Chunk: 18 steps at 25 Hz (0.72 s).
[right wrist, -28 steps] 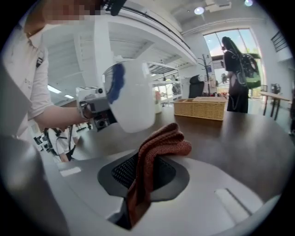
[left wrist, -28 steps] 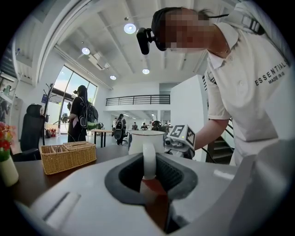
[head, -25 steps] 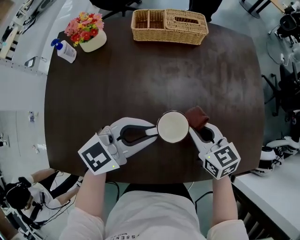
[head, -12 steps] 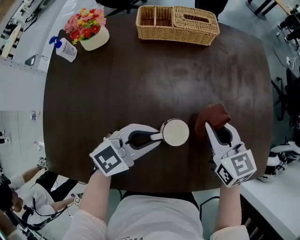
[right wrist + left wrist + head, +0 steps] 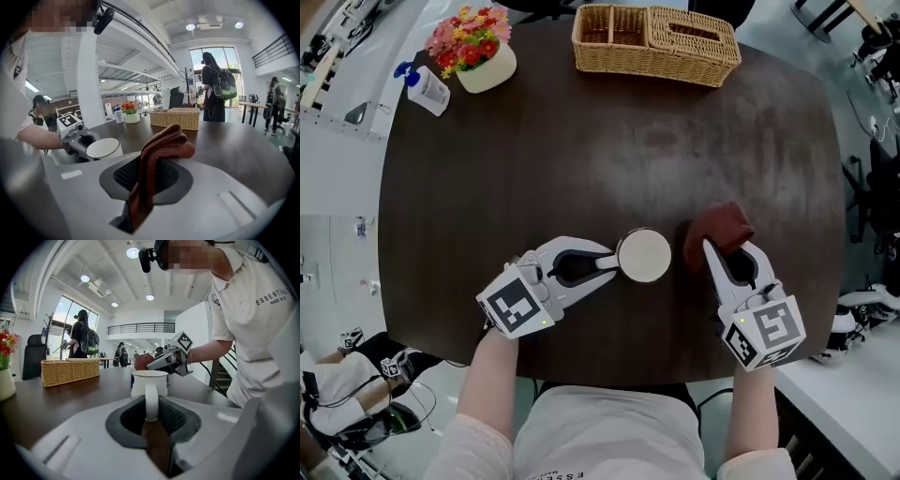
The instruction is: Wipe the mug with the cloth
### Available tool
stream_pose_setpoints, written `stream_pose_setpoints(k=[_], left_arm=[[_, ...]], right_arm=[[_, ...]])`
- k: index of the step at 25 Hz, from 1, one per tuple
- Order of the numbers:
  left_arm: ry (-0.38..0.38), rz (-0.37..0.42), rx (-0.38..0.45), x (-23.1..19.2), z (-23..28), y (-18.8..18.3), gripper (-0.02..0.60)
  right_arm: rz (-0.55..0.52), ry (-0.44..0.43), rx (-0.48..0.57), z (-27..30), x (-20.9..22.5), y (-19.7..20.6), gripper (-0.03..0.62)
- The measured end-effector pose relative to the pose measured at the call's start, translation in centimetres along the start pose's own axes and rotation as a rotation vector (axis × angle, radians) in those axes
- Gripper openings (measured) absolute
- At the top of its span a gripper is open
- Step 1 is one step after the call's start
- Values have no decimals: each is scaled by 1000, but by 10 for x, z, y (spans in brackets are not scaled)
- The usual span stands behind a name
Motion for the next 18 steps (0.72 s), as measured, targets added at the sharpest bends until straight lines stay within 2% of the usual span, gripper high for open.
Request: stream_pose_setpoints(k=[4,6,8,10,13,15,16,18], left_arm=[[-14,-13,-62,2,1,7,79],[-45,-3,-104,3,0,8,145],[-82,-8,-126,6,-6,6,182],[-138,-31,-111,10,-17,-2,183],[-255,-55,-42,12,-41,-33,183],[-341,-47,-2,16,-56,-58,178],[-377,-36,13,20,-63,-71,152],[-418,8,29,32,-74,-99,50]], right_arm=[[-2,-2,-13,-3,-7,1,83],[-12,4,-26,-6,-12,1,83],[-28,6,-38,-10,-20,2,83],[-56,10,-49,-15,-29,0,83],[-104,31,-38,-27,-43,-8,83],[-112,57,-4,-38,-54,-16,83],[-109,71,14,-46,-59,-21,83],[-110,88,44,-64,-72,-30,83]])
Point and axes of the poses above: the fingertips, and each gripper's own axes: z forward along the fingers, x to its right, y out of its underside, the point moved 9 cm from there along -z, backward along the fingers, and after that the axes turned 4 degrees about z, right-handed, at the moved point
